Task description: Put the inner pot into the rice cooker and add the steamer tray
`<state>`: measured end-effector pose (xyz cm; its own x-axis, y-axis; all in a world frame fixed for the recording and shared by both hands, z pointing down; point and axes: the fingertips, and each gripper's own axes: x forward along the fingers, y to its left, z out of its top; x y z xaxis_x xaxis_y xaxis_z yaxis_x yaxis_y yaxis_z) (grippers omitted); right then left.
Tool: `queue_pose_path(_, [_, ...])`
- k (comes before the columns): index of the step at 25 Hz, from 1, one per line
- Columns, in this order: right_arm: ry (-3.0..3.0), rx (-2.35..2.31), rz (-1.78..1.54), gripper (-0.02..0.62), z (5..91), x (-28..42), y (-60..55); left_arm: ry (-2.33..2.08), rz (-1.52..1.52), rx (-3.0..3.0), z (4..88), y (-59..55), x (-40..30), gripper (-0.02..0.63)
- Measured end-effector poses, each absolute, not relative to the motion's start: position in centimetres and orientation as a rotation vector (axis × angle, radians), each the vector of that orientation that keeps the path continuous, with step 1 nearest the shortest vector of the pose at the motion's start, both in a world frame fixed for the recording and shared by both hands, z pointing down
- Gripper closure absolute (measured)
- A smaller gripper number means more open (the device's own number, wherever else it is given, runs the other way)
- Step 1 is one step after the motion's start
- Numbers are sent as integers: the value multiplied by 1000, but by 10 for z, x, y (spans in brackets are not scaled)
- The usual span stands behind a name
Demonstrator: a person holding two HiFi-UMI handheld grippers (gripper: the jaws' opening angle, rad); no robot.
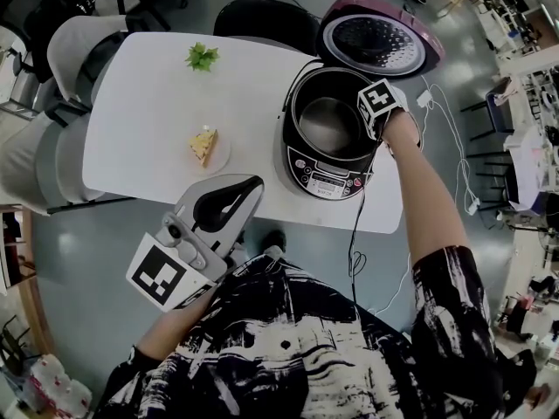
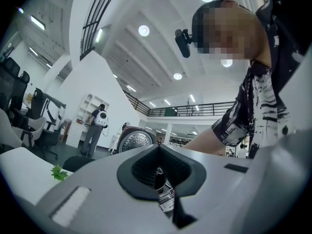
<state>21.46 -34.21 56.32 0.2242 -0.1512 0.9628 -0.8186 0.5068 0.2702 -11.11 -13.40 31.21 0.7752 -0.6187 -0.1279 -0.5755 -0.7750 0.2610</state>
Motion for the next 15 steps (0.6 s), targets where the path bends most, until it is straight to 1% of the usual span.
queue_pose_path(4, [-1279,952,587,543,563,215,-341,-943,-312,2757,312,-134,-116,601])
queue_pose_path(11, [-1291,972,752,542,567,215,-331,-948,-319,2755,312,-134,-125,601])
queue_pose_path(15, [-1305,985,795,541,567,214,-328,-942,-320,2755,312,-133,-126,601])
